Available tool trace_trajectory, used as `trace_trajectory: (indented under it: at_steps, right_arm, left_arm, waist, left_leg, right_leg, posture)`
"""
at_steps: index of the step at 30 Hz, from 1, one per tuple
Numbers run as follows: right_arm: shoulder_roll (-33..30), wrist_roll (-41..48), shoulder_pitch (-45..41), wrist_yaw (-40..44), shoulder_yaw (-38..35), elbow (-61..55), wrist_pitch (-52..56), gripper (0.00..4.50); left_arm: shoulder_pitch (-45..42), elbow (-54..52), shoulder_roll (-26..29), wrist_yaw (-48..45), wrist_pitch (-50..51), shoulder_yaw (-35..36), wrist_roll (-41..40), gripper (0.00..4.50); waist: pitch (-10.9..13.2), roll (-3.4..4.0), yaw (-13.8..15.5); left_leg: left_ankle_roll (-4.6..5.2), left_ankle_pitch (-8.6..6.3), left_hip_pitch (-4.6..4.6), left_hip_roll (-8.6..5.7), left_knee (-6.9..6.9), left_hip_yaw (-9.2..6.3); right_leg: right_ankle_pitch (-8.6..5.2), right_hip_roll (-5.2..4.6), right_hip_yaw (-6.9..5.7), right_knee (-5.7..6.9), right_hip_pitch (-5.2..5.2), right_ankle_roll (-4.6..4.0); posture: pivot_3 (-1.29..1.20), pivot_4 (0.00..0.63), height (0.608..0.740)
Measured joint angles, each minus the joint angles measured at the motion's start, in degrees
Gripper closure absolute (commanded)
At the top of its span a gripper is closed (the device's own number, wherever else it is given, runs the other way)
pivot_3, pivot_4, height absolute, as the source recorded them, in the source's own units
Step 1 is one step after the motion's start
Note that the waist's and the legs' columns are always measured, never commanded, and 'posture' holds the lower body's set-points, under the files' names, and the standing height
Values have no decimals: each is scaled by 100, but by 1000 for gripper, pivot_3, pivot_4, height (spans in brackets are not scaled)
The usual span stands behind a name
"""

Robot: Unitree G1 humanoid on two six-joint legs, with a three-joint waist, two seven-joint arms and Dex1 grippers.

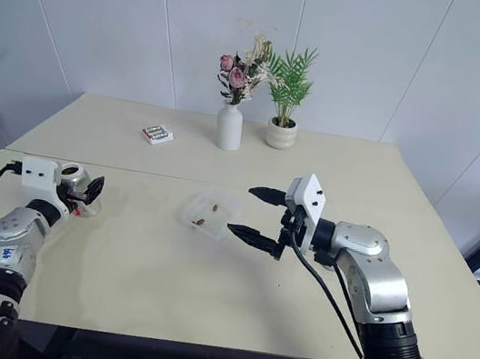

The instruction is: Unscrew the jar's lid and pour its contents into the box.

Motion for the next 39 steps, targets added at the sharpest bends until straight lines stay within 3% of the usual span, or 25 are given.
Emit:
trace_trajectory:
  at_steps: [11, 19, 25, 30, 35, 39]
  right_arm:
    - [60, 10, 61, 16, 21, 6, -6, 0]
    - [-26, 11, 260, 98, 4, 10, -15, 0]
    - [-492, 66, 594, 276, -168, -68, 5, 0]
    - [-979, 163, 965, 673, -267, -503, -45, 0]
    - [-1515, 319, 1532, 981, -550, -833, -21, 0]
    - [-1515, 445, 1635, 954, -624, -984, -20, 0]
  left_arm:
    - [1040, -1943, 242, 464, 596, 440, -72, 63]
    - [1375, -3885, 572, -266, 938, 362, -463, 63]
    - [1826, -5000, 662, -1366, 1865, 153, -1549, 63]
    - [2582, -5322, 1291, -2541, 2326, 430, -2261, 63]
    - [3755, -5134, 1895, -4039, 1991, 863, -2241, 63]
    - [3974, -4779, 1927, -4448, 1543, 924, -1977, 63]
  waist:
    - [0, 0, 2]
    - [-3, -9, 14]
    - [-2, -9, -4]
    - [-1, -7, -55]
    - [0, -6, -21]
    - [0, -6, -11]
  left_leg:
    - [0, 0, 1, 2, -17, 1]
    - [0, 0, 1, 2, -62, 8]
    - [3, -3, -4, 4, -79, 12]
    - [3, -10, 5, 20, -85, 21]
    - [2, -15, 4, 24, -85, 27]
    - [8, -11, 4, 27, -81, 34]
  right_leg:
    - [1, -3, -1, -21, 1, -7]
    - [2, -9, -4, -66, 1, -10]
    - [-1, -10, -4, -88, -1, -14]
    - [-12, 4, -4, -87, -5, -34]
    - [-66, 2, -3, -107, -2, -131]
    - [-60, 1, 0, -136, 8, -136]
  posture:
    - [0, 150, 740]
    - [0, 150, 740]
    - [0, 150, 740]
    - [0, 150, 740]
    - [0, 150, 740]
    - [0, 150, 740]
